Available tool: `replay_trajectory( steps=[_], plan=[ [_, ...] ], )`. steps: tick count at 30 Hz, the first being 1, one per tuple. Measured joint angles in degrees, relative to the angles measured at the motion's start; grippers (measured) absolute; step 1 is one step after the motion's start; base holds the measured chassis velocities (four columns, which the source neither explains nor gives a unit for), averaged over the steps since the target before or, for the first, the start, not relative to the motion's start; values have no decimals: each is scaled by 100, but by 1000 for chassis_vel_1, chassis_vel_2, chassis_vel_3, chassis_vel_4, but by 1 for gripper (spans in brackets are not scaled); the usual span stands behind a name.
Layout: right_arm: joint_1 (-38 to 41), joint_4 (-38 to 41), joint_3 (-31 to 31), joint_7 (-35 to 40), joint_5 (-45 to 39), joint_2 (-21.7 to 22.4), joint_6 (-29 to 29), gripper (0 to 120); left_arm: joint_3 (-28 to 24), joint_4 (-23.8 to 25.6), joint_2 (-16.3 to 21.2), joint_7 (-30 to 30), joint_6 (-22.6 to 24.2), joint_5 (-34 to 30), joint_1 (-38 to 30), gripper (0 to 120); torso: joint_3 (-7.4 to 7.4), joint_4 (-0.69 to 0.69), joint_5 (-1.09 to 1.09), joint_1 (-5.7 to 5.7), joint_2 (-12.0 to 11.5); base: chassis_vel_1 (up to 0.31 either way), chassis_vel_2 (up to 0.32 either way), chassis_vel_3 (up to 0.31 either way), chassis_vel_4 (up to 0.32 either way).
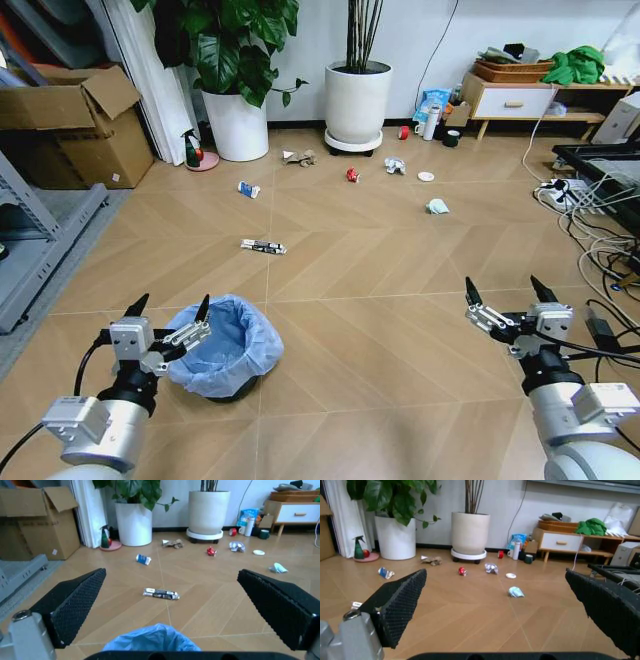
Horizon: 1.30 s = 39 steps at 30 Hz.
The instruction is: Pick up the trash bin and place the garbage on the floor into it.
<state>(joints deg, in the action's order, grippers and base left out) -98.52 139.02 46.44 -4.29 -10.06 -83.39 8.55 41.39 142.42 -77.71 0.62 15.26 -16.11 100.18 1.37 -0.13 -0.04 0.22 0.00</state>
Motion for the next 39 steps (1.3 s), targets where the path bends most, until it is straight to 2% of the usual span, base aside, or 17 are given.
replay_trajectory(
  steps=[17, 20, 22, 23, 28, 29, 31, 32, 35, 36, 38, 39],
  plan=[
    [27, -15, -23, -76, 48, 22, 8, 100, -4, -66, 45, -71, 32, -128, -94, 100, 0, 0, 0, 0, 0, 0, 0, 0, 0],
    [31, -23, -38, -78, 55, 29, 8, 100, 33, -135, 204, -186, 155, -264, -201, 100, 0, 0, 0, 0, 0, 0, 0, 0, 0],
    [37, -39, -51, -78, 58, 62, 11, 100, 74, -228, 474, -433, 480, -533, -397, 100, 0, 1, -1, 0, 0, 0, 0, 0, 0],
    [37, -39, -51, -78, 58, 62, 11, 100, 74, -228, 474, -433, 480, -533, -397, 100, 0, 1, -1, 0, 0, 0, 0, 0, 0],
    [39, -137, -106, -34, 87, 193, 44, 100, 105, -638, 1187, -1091, 1363, -1206, -882, 100, 0, -1, -1, 0, 0, 0, 0, 0, 0],
    [39, -137, -106, -34, 87, 193, 44, 100, 105, -638, 1187, -1091, 1363, -1206, -882, 100, 0, -1, -1, 0, 0, 0, 0, 0, 0],
    [52, -192, -155, -3, 86, 303, 100, 100, 97, -911, 1478, -1264, 1765, -1576, -1073, 100, 0, -2, -1, 0, 0, 0, 0, 0, 0],
    [52, -192, -155, -3, 86, 303, 100, 100, 97, -911, 1478, -1264, 1765, -1576, -1073, 100, 0, -2, -1, 0, 0, 0, 0, 0, 0],
    [140, -345, -251, 26, 69, 497, 179, 100, 95, -1502, 1776, -1402, 2033, -1955, -1295, 100, 0, 2, 0, 0, 0, 0, 0, 0, 0],
    [140, -345, -251, 26, 69, 497, 179, 100, 95, -1502, 1776, -1402, 2033, -1955, -1295, 100, 0, 2, 0, 0, 0, 0, 0, 0, 0],
    [148, -401, -258, 31, 36, 552, 215, 100, 40, -1856, 1939, -1407, 2127, -2187, -1443, 100, 0, 0, 0, 0, 0, 0, 0, 0, 0],
    [169, -453, -265, 48, -8, 638, 244, 100, -42, -2189, 2065, -1376, 2171, -2366, -1606, 100, 1, 2, 0, 0, 0, 0, 0, 0, 0]
  ],
)
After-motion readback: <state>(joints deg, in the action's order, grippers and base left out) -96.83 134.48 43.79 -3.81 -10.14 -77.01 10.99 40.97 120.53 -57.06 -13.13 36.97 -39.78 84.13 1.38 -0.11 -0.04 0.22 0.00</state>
